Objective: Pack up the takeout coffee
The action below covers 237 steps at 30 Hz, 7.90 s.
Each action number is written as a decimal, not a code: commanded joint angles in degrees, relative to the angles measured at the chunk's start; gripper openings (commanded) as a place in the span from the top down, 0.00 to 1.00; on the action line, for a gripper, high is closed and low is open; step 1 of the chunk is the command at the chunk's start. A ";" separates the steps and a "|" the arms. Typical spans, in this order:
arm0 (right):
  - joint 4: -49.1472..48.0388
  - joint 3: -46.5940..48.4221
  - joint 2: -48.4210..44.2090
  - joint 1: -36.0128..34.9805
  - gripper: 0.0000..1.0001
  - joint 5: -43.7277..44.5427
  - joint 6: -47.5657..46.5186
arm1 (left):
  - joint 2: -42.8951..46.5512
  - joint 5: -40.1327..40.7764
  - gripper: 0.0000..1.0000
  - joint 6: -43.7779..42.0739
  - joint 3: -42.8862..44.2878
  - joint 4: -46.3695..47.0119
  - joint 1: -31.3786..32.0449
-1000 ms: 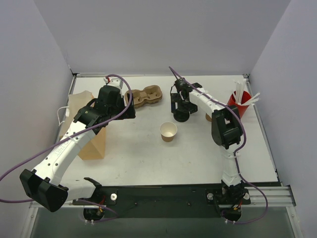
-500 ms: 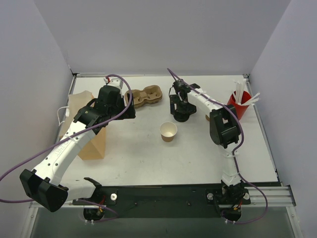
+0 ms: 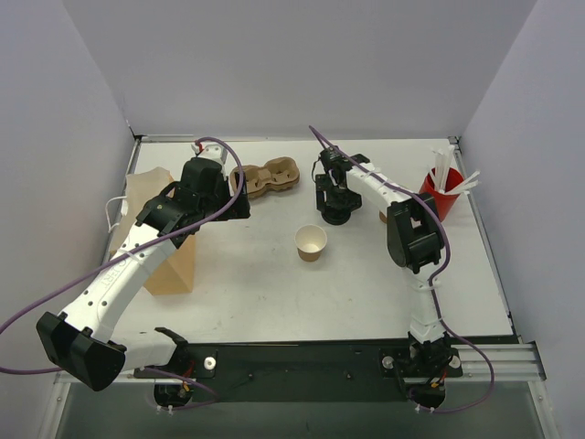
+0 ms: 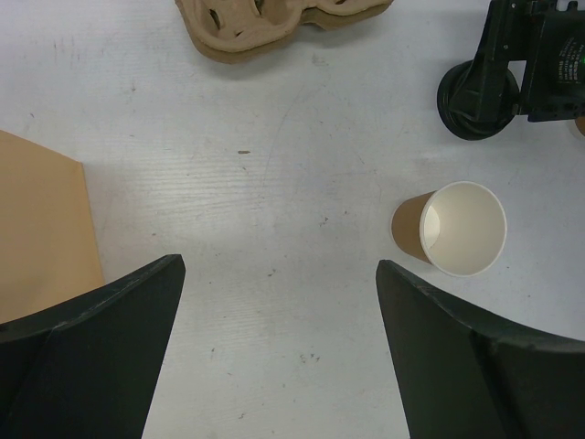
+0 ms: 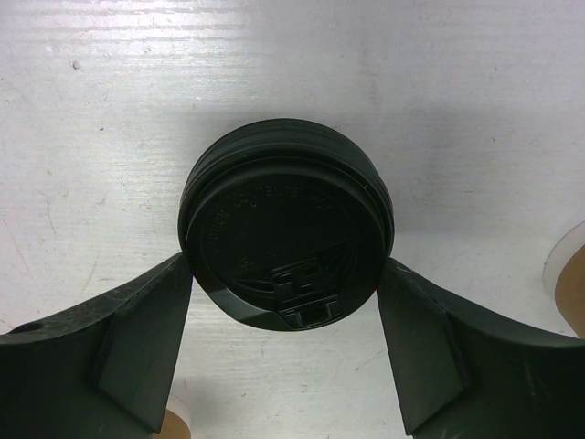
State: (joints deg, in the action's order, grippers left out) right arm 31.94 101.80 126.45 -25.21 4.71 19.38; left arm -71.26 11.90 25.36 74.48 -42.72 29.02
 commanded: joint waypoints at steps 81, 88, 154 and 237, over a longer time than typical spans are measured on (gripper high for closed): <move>12.97 -6.70 -19.31 -18.47 0.35 -1.37 1.54 | 9.22 -2.50 0.03 0.04 -5.40 2.91 -0.63; 13.93 -5.12 -18.35 -18.91 0.35 -0.67 1.37 | 9.04 -2.58 0.03 -0.14 -5.66 3.43 -0.71; 16.31 -3.71 -15.62 -19.61 0.34 -0.23 1.19 | 8.95 -2.41 0.03 -0.67 -5.83 3.08 -1.33; 19.30 4.55 -9.82 -16.36 0.22 -2.07 -0.57 | 6.32 -5.40 0.02 1.79 -9.79 7.03 -1.33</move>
State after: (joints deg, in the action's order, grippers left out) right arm 49.10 103.33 116.01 -42.54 1.69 17.26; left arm -64.69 7.20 26.52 64.18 -38.85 28.01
